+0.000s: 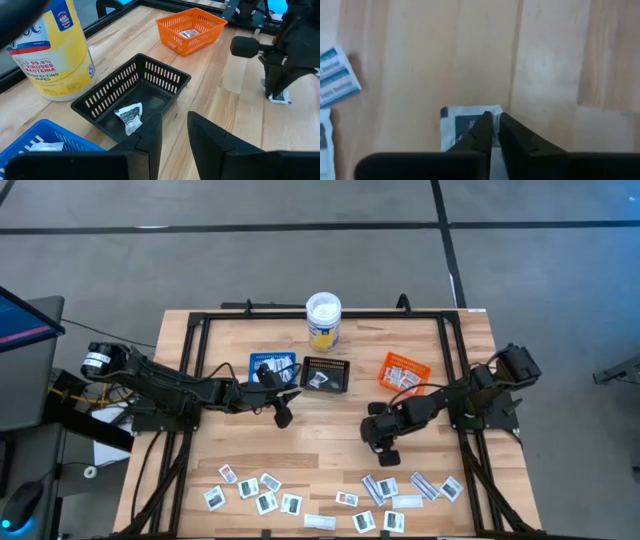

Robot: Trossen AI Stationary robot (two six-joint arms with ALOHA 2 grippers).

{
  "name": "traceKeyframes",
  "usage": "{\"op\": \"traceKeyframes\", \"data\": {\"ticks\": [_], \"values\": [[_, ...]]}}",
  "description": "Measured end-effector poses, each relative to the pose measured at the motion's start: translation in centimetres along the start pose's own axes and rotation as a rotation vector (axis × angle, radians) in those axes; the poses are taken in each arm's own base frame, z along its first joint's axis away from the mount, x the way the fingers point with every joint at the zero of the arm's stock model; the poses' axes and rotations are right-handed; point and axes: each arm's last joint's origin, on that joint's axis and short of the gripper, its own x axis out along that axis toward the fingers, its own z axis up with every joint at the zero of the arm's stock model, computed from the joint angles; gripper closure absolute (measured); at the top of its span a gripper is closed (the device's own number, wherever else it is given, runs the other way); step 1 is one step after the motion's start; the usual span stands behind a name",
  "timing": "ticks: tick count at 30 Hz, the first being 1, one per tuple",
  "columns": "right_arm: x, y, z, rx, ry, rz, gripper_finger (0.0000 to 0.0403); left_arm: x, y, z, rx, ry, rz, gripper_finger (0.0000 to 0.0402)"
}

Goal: Pick & Place First Aid Supplies
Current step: Put the black towelette pack into the black bin

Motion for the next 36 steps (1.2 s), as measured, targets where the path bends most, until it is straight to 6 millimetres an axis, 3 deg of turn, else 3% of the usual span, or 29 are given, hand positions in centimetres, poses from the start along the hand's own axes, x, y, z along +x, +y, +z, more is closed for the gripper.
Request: {"op": "traceKeyframes", "data": {"ticks": [4, 9, 12, 17, 20, 26, 31, 36], "values": [[-1.4, -0.5, 0.1, -0.022, -0.035, -0.013, 0.0398, 0.0, -0.1, 0.1, -0.007, -0.003, -0.026, 0.0309], [-3.5, -1.8, 0.8, -0.081, -0.146, -0.207, 0.0389, 0.9, -1.6, 0.6, -0.037, -0.073, -0.301, 0.0309], [-4.8, -2.6, 1.7, -0.086, -0.256, -0.396, 0.0379, 2.4, -2.8, 0.3, 0.002, -0.170, -0.424, 0.0309], [-6.1, -3.0, 3.3, -0.073, -0.433, -0.550, 0.0375, 5.9, -3.0, -1.2, 0.001, -0.195, -0.388, 0.0298], [-6.0, -2.7, 4.0, -0.100, -0.495, -0.544, 0.0381, 8.5, -2.7, -1.7, -0.034, -0.161, -0.340, 0.0277], [-4.4, -1.7, 4.0, -0.218, -0.433, -0.624, 0.0391, 12.3, -2.7, -2.0, -0.061, -0.129, -0.310, 0.0237], [-3.2, -1.3, 3.5, -0.276, -0.337, -0.823, 0.0386, 12.5, -2.6, -1.7, -0.110, -0.102, -0.394, 0.0225], [-3.0, -0.8, 3.3, -0.318, -0.307, -0.862, 0.0380, 12.1, -2.8, -1.2, -0.117, -0.120, -0.398, 0.0230]]}}
